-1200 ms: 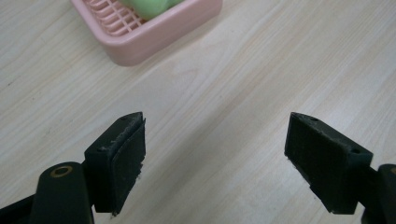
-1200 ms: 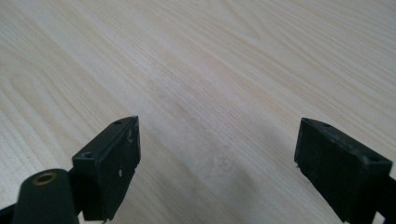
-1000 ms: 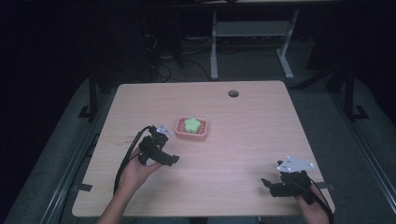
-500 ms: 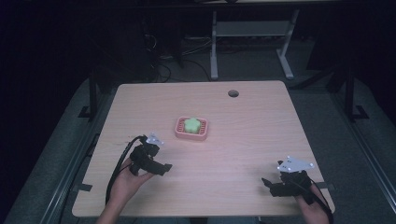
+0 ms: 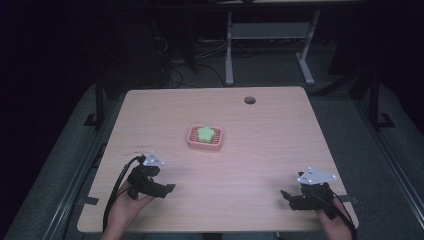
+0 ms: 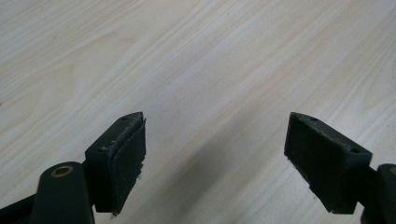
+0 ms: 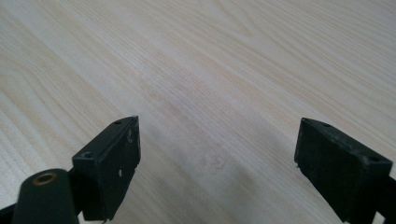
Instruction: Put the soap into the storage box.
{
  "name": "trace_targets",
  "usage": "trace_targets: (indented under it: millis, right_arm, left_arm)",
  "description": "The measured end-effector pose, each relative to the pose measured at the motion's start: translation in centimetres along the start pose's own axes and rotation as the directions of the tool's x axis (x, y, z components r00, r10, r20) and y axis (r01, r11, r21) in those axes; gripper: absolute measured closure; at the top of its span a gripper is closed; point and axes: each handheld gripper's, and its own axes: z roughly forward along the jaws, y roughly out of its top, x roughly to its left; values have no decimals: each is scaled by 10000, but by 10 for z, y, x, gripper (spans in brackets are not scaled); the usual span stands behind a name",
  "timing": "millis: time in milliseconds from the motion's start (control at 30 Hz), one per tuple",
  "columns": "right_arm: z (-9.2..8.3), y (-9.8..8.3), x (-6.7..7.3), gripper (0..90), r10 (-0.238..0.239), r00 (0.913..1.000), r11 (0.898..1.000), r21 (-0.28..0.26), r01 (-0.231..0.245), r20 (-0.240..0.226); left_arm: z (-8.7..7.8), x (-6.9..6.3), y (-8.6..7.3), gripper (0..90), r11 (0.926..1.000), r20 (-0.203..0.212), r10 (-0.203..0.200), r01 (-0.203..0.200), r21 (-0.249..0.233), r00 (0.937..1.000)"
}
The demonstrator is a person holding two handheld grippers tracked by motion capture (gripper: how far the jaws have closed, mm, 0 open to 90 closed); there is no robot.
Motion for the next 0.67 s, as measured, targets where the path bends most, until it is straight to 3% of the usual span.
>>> trace_targets:
  millis: [400,500,567,667]
  right_arm:
    - [0,0,1,139,-32,10000,10000,66,32,13]
    - [0,1,1,139,-119,9999,9999,17,119,19]
    - [0,1,1,139,-103,9999,9999,4,103,7]
    - [-1,2,1,139,-186,9998,9998,-40,186,6]
  left_arm:
    - [-2,0,-18,205,9997,57,-138,140,-224,9999]
    - [3,-3,-23,206,9997,-110,-57,55,-230,9999]
    - [2,-5,-24,210,9992,-434,342,-351,-198,9985]
    - [-1,-6,-25,210,9980,-513,310,-337,-535,9982]
